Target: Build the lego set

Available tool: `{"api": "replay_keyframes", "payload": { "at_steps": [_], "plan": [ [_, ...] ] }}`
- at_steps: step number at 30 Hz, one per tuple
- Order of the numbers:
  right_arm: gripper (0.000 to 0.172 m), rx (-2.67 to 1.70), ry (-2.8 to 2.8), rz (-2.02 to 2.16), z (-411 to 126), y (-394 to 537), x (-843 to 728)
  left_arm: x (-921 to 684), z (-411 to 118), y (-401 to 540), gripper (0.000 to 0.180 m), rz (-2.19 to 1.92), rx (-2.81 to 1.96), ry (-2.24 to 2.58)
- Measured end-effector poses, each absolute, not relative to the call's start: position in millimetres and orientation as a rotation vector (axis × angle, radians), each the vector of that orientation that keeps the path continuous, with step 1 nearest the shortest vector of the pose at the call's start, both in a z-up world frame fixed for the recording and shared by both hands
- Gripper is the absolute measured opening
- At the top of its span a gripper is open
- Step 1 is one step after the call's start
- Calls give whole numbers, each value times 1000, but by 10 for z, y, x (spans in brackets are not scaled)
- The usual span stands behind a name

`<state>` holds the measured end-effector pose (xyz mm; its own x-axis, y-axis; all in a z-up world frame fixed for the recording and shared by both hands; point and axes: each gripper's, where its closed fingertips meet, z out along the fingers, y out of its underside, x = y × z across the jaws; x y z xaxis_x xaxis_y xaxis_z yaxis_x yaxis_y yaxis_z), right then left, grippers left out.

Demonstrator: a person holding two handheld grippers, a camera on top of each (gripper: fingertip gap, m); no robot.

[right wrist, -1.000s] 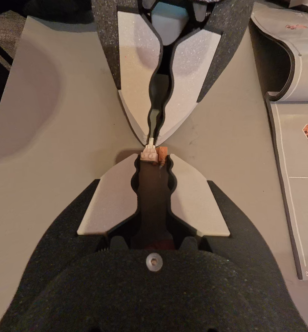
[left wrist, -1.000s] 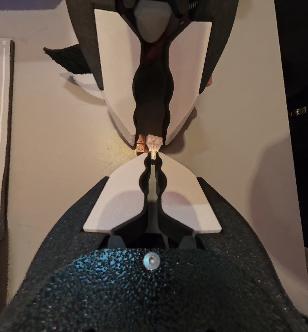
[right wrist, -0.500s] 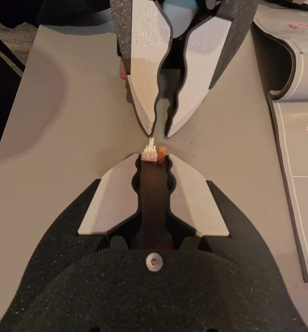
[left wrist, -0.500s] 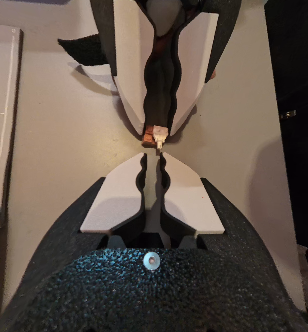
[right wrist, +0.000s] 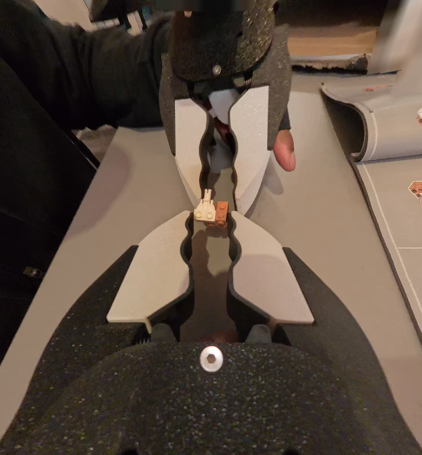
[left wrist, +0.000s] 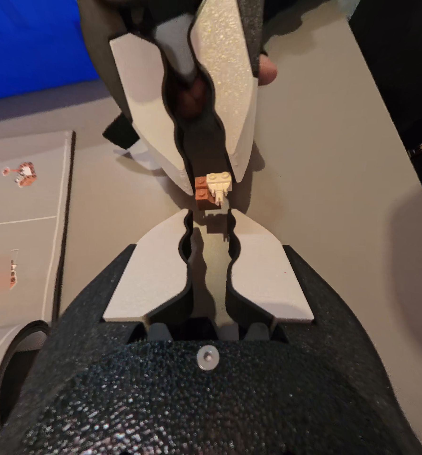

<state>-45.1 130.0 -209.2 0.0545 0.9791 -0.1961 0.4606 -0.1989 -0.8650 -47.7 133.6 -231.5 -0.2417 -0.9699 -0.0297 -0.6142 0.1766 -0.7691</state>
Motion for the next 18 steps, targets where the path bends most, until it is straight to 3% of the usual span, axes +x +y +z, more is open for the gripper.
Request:
{"api": "replay_keyframes", "payload": {
  "at_steps": [10,18],
  "plan": [
    [26,-1730,-1242,1513,-1813,1327,-359,-397,-1855,1326,31,-720,-1048,1819],
    [26,-1743,-1332,1594,-1848,1148,-392,-377,-1843,1205,43,-490,-735,1856]
  ]
}}
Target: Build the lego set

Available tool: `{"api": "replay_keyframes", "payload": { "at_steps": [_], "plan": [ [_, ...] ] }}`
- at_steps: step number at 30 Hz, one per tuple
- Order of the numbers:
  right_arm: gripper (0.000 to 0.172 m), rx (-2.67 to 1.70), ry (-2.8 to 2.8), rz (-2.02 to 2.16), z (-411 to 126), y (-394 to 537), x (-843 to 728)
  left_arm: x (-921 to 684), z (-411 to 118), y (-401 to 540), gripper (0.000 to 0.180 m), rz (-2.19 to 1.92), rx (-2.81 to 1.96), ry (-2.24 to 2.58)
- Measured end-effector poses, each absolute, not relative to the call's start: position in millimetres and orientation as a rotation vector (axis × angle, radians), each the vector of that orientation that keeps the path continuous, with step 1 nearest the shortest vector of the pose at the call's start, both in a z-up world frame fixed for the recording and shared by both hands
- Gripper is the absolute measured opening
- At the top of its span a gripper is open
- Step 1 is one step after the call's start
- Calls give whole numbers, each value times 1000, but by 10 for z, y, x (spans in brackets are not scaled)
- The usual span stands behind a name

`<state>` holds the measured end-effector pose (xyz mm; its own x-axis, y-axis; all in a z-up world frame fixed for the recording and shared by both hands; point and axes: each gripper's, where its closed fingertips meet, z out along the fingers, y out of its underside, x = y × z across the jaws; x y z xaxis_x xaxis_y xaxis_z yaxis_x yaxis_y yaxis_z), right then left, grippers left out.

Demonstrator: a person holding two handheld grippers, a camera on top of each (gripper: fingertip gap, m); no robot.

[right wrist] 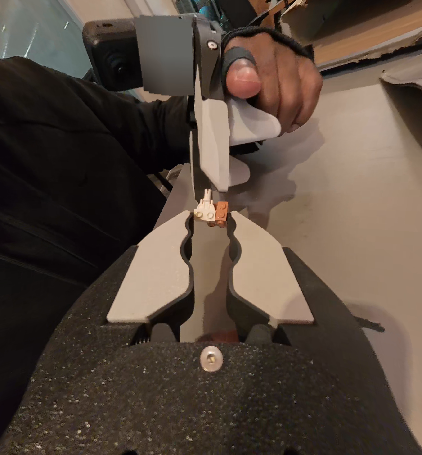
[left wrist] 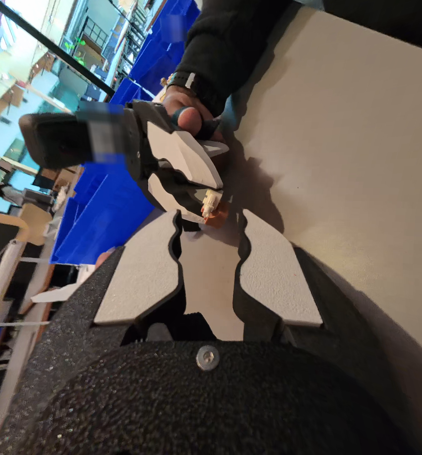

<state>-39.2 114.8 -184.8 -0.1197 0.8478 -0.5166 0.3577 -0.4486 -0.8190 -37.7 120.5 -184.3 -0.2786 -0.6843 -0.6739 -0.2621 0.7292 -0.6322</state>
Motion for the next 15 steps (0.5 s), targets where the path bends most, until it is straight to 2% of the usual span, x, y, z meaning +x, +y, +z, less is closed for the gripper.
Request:
{"api": "replay_keyframes", "payload": {
  "at_steps": [10,15],
  "plan": [
    [26,-1802,-1292,1722,-1832,1094,-445,-331,-1870,1078,33,-557,-640,1841],
    [26,-1824,-1302,1732,-1855,1072,-460,-308,-1920,1079,22,-536,-624,1847]
  ]
}}
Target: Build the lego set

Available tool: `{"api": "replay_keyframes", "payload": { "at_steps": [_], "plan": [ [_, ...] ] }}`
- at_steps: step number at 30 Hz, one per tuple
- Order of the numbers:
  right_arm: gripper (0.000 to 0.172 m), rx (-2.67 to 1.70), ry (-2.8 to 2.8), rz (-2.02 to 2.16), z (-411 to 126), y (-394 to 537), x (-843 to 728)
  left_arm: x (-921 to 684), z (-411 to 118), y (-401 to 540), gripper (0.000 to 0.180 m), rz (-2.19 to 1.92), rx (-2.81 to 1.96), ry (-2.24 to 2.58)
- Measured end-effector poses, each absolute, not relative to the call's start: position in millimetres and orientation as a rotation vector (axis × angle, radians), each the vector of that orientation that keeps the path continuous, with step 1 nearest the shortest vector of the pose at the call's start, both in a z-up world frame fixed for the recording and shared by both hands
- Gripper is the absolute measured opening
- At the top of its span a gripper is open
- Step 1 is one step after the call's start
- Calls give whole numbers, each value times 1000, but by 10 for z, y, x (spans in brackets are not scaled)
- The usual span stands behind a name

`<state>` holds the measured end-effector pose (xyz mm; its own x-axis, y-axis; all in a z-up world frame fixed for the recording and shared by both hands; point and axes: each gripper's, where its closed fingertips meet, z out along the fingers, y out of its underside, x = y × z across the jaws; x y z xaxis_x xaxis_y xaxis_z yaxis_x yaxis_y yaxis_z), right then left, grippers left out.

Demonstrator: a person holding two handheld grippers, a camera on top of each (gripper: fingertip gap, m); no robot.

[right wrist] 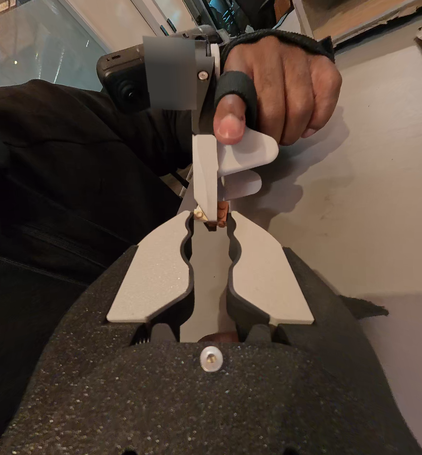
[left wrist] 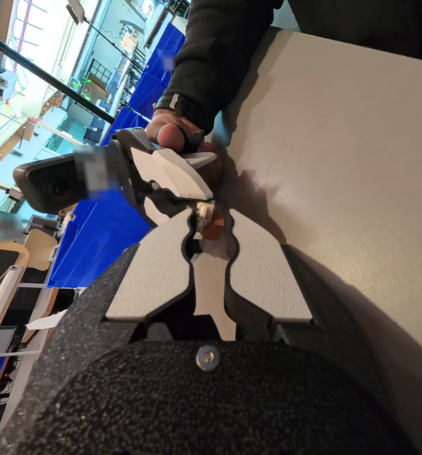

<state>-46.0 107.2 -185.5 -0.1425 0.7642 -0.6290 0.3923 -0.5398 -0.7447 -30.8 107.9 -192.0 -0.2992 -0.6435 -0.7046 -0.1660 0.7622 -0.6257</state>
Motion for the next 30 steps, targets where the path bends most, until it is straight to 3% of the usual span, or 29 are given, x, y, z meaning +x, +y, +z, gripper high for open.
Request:
{"api": "replay_keyframes", "payload": {
  "at_steps": [20,25,30],
  "plan": [
    [26,-1776,-1287,1751,-1779,1054,-484,-319,-1861,1040,18,-691,-694,1829],
    [46,-1786,-1290,1570,-1865,1187,-439,-318,-1782,1246,18,-846,-888,1698],
    [36,-1701,-1241,1309,-1829,1382,-408,-365,-1723,1408,18,-1053,-1057,1581]
  ]
}}
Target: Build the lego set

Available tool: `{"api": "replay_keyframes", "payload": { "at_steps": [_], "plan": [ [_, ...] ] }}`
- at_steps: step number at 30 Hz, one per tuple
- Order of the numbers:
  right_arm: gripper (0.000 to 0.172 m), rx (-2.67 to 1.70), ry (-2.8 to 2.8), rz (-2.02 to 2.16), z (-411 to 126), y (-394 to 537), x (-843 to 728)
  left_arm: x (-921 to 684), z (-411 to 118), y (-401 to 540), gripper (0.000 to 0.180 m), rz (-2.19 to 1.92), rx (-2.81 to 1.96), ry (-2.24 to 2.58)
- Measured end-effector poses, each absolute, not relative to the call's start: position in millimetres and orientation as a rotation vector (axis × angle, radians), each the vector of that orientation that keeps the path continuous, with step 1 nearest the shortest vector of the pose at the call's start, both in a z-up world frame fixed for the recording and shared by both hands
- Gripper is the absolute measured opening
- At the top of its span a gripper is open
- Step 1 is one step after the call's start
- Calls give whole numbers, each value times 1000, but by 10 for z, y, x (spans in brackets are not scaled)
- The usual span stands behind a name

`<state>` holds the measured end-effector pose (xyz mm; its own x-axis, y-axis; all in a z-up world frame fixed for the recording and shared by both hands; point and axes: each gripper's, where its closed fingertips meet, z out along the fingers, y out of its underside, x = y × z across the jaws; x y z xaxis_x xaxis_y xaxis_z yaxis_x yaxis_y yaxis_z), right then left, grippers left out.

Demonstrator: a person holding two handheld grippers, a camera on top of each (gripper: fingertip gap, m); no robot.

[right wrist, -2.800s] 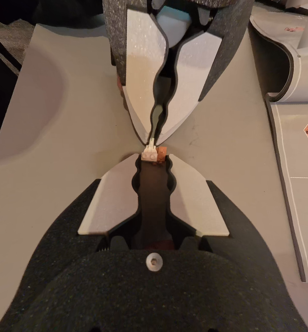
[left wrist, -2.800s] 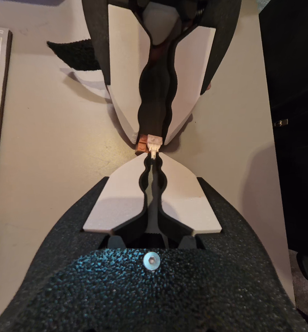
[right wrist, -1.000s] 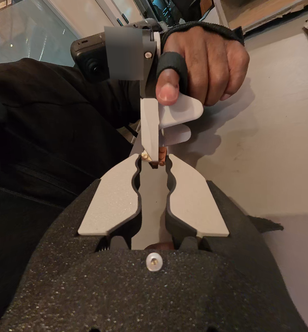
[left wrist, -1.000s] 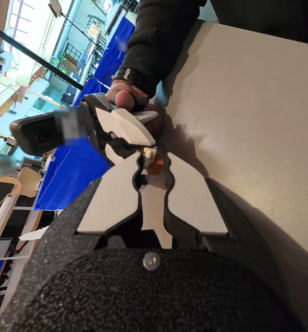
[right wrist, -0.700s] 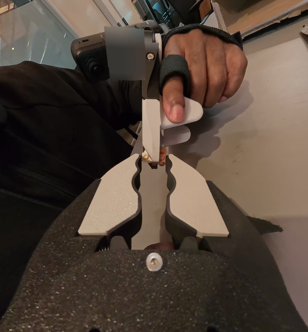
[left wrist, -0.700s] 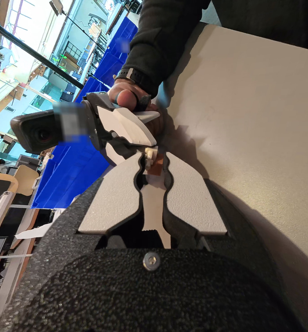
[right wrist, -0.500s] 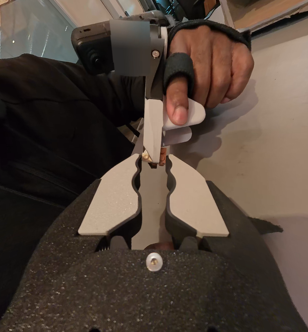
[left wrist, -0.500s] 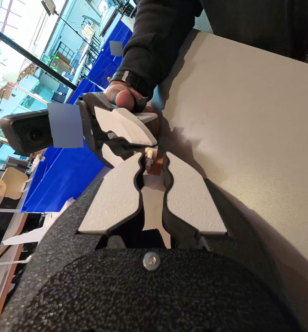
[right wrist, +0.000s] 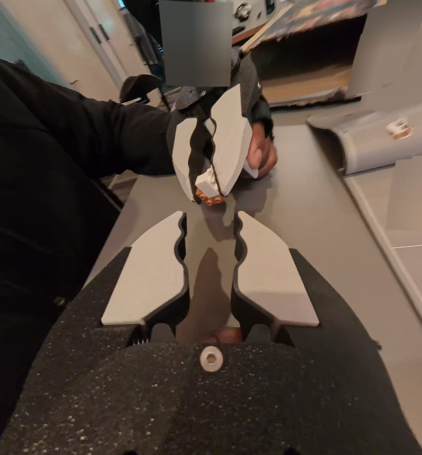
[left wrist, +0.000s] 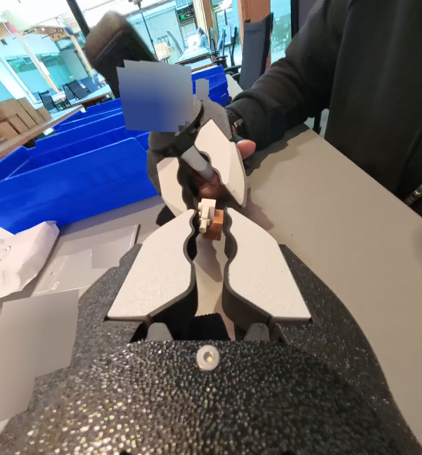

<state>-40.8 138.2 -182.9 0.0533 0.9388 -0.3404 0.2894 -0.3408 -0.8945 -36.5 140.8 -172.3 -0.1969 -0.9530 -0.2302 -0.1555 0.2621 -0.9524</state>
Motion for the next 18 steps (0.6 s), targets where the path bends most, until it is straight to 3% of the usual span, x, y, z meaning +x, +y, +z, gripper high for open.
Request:
{"api": "replay_keyframes", "payload": {
  "at_steps": [6,18],
  "plan": [
    [22,-1609,-1152,1206,-1659,1485,-399,-398,-1636,1463,18,-1179,-1124,1508],
    [23,-1589,-1167,1215,-1644,1382,-468,-437,-1475,1406,18,-1319,-1062,1427]
  ]
}}
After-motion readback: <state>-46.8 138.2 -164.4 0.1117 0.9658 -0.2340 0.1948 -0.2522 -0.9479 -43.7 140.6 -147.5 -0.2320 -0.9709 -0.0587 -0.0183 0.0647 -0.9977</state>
